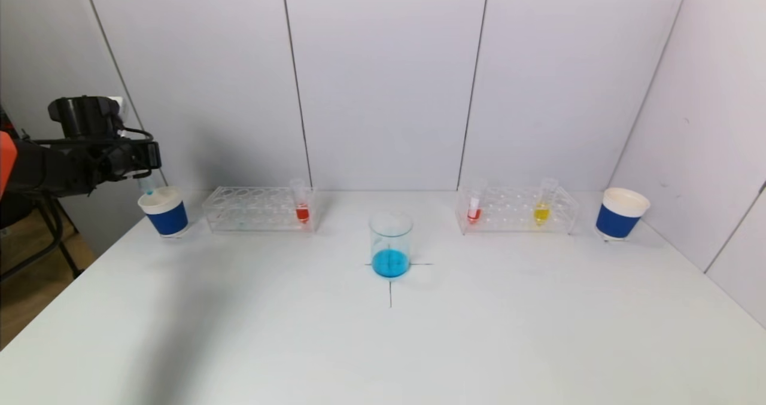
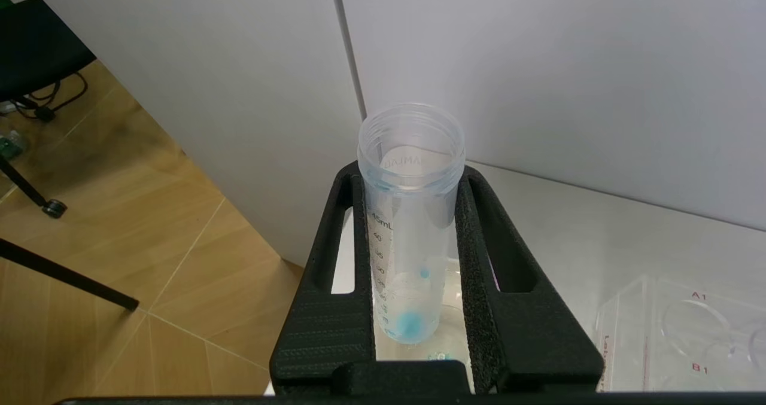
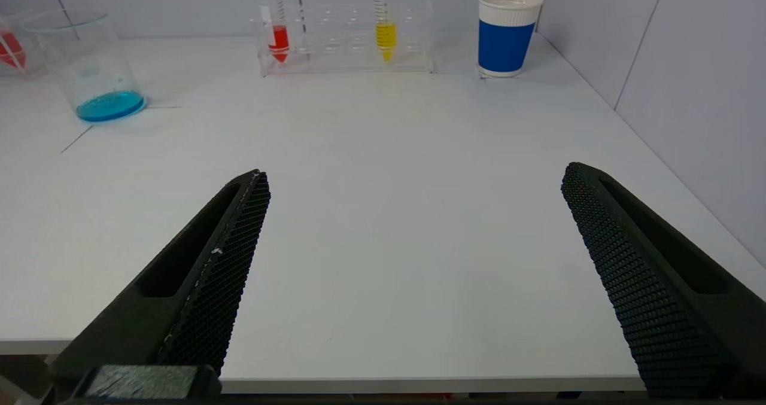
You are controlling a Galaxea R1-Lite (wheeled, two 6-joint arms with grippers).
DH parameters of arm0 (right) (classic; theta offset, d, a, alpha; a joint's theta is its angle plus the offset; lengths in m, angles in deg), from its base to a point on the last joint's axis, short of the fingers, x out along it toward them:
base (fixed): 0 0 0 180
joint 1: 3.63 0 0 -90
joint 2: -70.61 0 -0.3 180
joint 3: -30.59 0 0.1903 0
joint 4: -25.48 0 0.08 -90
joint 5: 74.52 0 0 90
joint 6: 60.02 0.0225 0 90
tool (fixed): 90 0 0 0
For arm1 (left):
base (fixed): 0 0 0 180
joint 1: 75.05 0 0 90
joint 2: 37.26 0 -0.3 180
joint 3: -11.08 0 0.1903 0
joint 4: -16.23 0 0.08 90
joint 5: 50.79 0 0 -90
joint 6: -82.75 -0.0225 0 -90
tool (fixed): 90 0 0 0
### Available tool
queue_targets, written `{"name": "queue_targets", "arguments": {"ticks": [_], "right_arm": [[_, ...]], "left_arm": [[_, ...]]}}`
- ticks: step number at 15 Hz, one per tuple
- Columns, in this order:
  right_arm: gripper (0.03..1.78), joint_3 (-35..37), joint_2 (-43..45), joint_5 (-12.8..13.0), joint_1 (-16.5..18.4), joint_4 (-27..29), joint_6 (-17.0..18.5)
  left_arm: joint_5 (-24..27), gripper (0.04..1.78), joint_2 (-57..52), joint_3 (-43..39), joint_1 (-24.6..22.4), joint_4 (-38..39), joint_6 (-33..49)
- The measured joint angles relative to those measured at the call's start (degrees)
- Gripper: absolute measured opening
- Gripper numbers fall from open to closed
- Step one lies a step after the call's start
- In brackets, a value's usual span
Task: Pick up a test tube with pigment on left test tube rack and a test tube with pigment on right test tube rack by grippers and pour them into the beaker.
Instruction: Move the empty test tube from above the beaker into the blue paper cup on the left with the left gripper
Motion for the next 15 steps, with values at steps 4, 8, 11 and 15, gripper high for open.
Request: {"name": "queue_targets", "arguments": {"ticks": [4,8,11,15], "right_arm": [[1.77,0.00,0.00,0.00,0.00,0.00,0.00],[1.77,0.02,0.00,0.00,0.00,0.00,0.00],[1.77,0.02,0.00,0.00,0.00,0.01,0.00],[1.77,0.04,0.00,0.00,0.00,0.01,0.00]], "left_arm": [[0.00,0.43,0.33,-2.89,0.27,3.95,-0.38],[0.02,0.43,-0.21,-6.28,0.30,6.10,-0.38],[0.07,0.43,-0.41,-7.69,0.35,6.18,-0.22],[0.07,0.43,-0.52,-10.78,0.55,10.62,-0.85]]}}
